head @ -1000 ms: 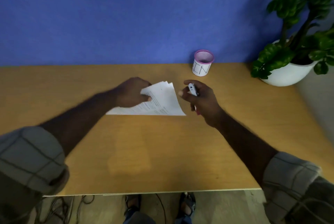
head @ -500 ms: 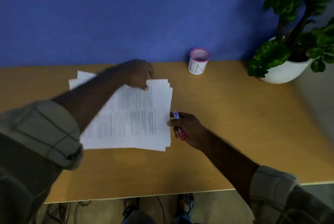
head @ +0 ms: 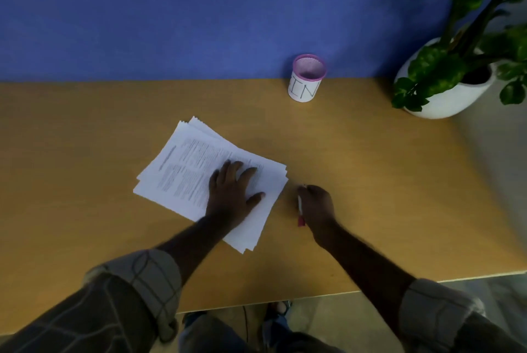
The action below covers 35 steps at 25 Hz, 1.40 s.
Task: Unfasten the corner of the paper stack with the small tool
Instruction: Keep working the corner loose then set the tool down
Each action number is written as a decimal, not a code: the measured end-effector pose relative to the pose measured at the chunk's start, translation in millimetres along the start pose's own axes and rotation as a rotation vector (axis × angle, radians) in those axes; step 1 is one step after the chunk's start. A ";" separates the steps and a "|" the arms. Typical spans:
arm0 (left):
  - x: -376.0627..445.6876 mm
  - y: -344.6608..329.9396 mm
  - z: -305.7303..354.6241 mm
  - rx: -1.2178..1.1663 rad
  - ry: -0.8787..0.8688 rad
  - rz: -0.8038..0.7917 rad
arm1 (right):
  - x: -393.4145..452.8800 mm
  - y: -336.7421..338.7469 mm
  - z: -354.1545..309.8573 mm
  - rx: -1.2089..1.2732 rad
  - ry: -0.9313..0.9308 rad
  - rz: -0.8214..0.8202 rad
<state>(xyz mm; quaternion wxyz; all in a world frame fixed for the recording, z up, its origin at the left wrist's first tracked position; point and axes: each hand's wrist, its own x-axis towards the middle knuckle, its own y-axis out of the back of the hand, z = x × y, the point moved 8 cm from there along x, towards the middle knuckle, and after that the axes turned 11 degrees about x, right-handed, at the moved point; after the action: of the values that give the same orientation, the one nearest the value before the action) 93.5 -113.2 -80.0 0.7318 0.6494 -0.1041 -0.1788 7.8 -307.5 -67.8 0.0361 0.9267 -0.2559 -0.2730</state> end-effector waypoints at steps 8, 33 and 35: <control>14.7 10.5 12.3 -0.065 -0.275 0.111 | 4.4 -11.8 -34.7 -0.485 0.384 -0.232; 13.3 -22.4 25.1 0.146 -0.273 0.136 | -5.6 -60.5 -53.6 -0.903 0.881 -0.274; 12.8 -22.6 25.2 0.142 -0.276 0.140 | -5.9 -59.1 -51.2 -0.894 0.883 -0.287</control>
<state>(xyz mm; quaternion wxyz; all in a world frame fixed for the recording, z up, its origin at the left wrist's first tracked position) 92.7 -143.4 -99.9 0.6733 0.6600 -0.2610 -0.2070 57.3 -257.1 -33.7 0.4839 0.8723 0.0480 0.0519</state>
